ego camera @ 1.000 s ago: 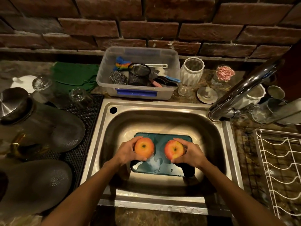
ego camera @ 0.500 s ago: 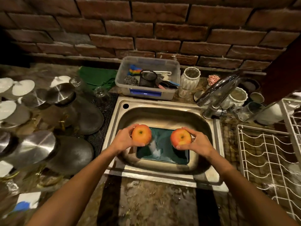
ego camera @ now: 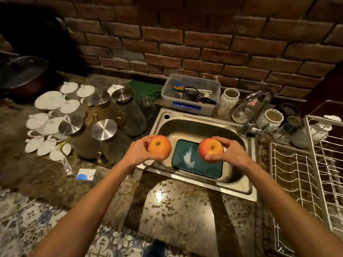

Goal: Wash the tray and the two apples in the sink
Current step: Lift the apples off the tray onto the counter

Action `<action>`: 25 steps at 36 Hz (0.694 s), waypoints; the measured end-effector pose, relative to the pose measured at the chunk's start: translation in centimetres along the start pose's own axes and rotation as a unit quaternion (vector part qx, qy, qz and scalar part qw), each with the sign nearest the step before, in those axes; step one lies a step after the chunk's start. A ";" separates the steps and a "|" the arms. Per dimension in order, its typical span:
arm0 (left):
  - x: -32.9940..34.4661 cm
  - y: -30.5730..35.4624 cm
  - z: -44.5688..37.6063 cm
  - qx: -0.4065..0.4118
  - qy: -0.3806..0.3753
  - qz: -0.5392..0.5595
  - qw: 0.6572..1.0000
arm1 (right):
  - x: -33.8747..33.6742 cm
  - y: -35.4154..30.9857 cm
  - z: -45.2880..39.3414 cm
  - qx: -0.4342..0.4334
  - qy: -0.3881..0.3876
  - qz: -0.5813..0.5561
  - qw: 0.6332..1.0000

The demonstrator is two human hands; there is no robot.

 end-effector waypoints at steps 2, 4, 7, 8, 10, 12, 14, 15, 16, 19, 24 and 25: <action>-0.6 -0.6 1.6 -0.002 0.006 -0.011 1.000 | 1.0 -1.1 0.7 -0.005 -0.012 0.007 1.000; -1.4 -1.6 3.9 -0.008 0.020 -0.011 1.000 | 2.8 -2.7 1.6 -0.018 -0.030 0.015 0.999; -1.3 -2.6 5.3 -0.022 0.013 -0.012 1.000 | 4.2 -3.0 2.1 -0.018 -0.033 0.020 0.999; -1.3 -3.1 6.0 -0.030 0.015 -0.007 0.999 | 5.0 -3.3 2.4 -0.021 -0.036 0.026 0.999; -1.7 -4.6 7.5 -0.045 0.022 0.004 0.999 | 6.9 -3.9 2.8 -0.027 -0.050 0.035 0.998; -1.9 -6.3 8.8 -0.062 0.022 0.020 0.998 | 8.9 -4.2 3.1 -0.031 -0.062 0.039 0.997; -2.0 -8.0 9.8 -0.079 0.027 0.038 0.996 | 10.9 -4.3 3.2 -0.033 -0.077 0.042 0.996; -2.1 -8.8 10.3 -0.087 0.033 0.042 0.995 | 11.8 -4.3 3.2 -0.035 -0.086 0.044 0.995; -2.2 -9.5 10.7 -0.093 0.040 0.042 0.994 | 12.8 -4.3 3.3 -0.036 -0.096 0.047 0.994; -2.2 -11.8 11.6 -0.105 0.060 0.048 0.991 | 15.5 -4.2 3.2 -0.027 -0.120 0.043 0.992; -2.1 -15.0 12.4 -0.136 0.084 0.091 0.983 | 19.4 -3.6 3.1 -0.009 -0.126 0.040 0.991; -2.2 -15.5 12.5 -0.140 0.087 0.097 0.982 | 20.1 -3.4 3.0 -0.007 -0.126 0.040 0.991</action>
Point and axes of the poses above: each hand's wrist, its own z-axis away from the middle knuckle, its own x-axis out of the palm, y = z × x, the point moved 6 cm from there along -z, towards the middle knuckle, and after that the axes turned 3 degrees about -y, right-handed, at the moved point
